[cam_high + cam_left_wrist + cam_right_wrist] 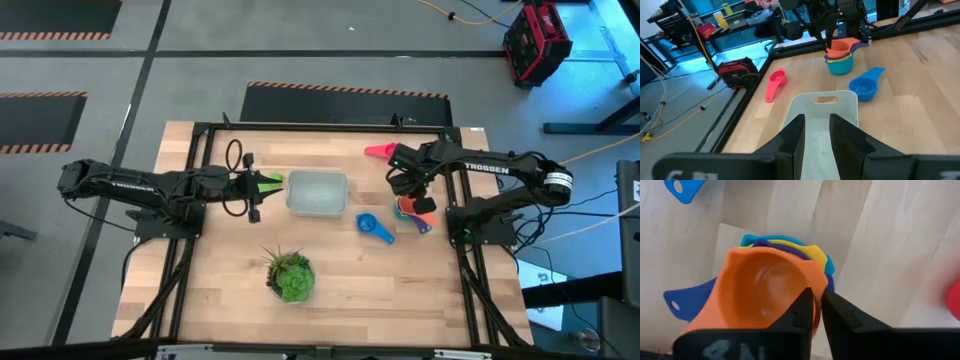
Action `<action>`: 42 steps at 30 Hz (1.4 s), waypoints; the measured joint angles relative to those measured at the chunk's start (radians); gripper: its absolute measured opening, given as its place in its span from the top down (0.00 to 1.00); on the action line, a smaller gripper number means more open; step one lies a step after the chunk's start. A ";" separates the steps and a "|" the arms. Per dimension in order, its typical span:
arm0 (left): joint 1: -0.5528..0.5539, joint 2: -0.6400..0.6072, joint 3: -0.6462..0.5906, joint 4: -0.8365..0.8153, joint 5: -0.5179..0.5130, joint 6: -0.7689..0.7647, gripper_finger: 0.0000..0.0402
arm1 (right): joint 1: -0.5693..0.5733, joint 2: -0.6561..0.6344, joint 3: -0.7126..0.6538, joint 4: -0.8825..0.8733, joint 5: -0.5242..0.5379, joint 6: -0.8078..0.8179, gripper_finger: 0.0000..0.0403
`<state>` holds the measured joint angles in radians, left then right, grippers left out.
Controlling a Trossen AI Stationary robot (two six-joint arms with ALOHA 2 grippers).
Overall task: Nest measuring cups in basket
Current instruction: Stack the orange measuring cup on top of the the violet measuring cup, then stack the blue measuring cup on top of the the orange measuring cup
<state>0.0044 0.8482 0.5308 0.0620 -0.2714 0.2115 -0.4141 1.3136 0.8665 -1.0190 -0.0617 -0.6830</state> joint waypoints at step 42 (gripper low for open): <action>0.000 0.000 0.000 0.000 -0.001 0.000 0.79 | 0.001 0.000 0.351 0.104 0.032 0.179 0.70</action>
<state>0.0040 0.8482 0.5312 0.0616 -0.2722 0.2115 -0.4133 1.3136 1.2174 -0.9149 -0.0292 -0.5037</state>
